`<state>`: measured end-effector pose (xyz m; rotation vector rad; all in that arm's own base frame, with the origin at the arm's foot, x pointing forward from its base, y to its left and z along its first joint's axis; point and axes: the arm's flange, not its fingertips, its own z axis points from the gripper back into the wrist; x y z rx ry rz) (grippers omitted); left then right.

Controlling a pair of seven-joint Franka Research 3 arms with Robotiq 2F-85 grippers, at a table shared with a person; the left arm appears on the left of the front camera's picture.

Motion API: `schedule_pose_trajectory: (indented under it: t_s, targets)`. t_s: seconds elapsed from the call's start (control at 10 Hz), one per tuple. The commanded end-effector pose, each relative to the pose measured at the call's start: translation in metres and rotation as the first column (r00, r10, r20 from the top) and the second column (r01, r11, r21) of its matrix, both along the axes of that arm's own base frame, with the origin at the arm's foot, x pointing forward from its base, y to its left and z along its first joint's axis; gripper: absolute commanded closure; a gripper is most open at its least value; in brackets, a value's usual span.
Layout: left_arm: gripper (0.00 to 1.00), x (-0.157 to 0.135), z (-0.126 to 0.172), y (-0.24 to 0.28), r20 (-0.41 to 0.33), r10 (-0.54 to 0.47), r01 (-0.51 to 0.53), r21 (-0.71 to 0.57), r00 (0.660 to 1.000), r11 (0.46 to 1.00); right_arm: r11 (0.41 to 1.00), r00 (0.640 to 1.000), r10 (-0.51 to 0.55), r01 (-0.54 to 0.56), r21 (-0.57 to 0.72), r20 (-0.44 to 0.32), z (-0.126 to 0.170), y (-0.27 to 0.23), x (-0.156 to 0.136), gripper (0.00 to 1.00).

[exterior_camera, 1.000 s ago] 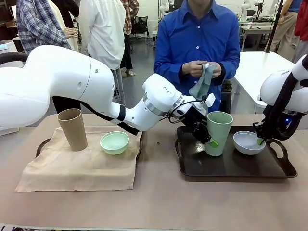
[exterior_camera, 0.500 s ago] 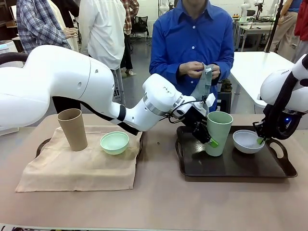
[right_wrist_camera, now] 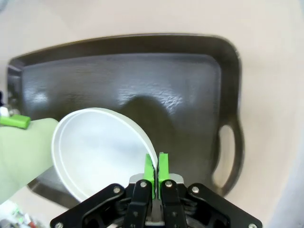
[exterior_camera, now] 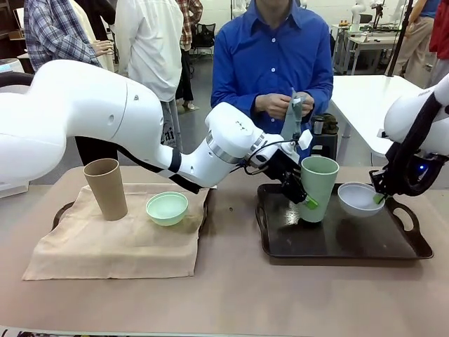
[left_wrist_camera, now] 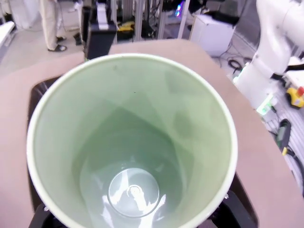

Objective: Set up a tray with a mat and arrange the tableware.
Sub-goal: Pick up the Picnic Bowl and Reusable plastic cup from the Handle tray in front of the human's position and hold them in the air.

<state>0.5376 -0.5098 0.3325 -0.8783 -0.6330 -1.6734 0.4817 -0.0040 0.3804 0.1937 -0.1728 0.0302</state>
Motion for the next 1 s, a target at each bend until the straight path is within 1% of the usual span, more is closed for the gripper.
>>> schedule_pose_trajectory:
  t_s: [0.0, 0.2, 0.3, 0.5, 0.7, 0.9]
  targets:
    - [0.21, -0.032, 0.036, 0.018, -0.003, -0.009, 0.009, -0.04, 1.0, 0.999, 0.998, 0.999, 0.028, -0.029, 0.049, 0.016, 0.036, 0.004, -0.04, 0.98]
    - [0.21, -0.059, 0.072, 0.024, 0.044, -0.007, 0.009, -0.05, 0.999, 0.999, 0.999, 1.0, 0.02, -0.02, 0.025, 0.015, 0.069, 0.01, -0.074, 0.98]
    - [0.21, -0.074, 0.09, 0.029, 0.082, 0.002, 0.003, -0.051, 0.997, 0.999, 1.0, 1.0, 0.019, -0.019, -0.01, 0.011, 0.084, 0.014, -0.092, 0.98]
    - [0.21, -0.092, 0.12, 0.037, 0.138, 0.01, -0.001, -0.062, 0.99, 0.998, 0.998, 1.0, 0.009, -0.007, -0.064, 0.025, 0.112, 0.019, -0.117, 0.98]
    - [0.21, -0.105, 0.142, 0.045, 0.141, 0.035, -0.027, -0.052, 0.989, 0.998, 0.997, 0.998, 0.004, 0.001, -0.081, 0.059, 0.14, 0.021, -0.139, 0.98]
    - [0.21, -0.111, 0.149, 0.05, 0.13, 0.062, -0.058, -0.033, 0.99, 0.998, 0.997, 0.997, 0.017, -0.011, -0.072, 0.078, 0.156, 0.025, -0.152, 0.98]
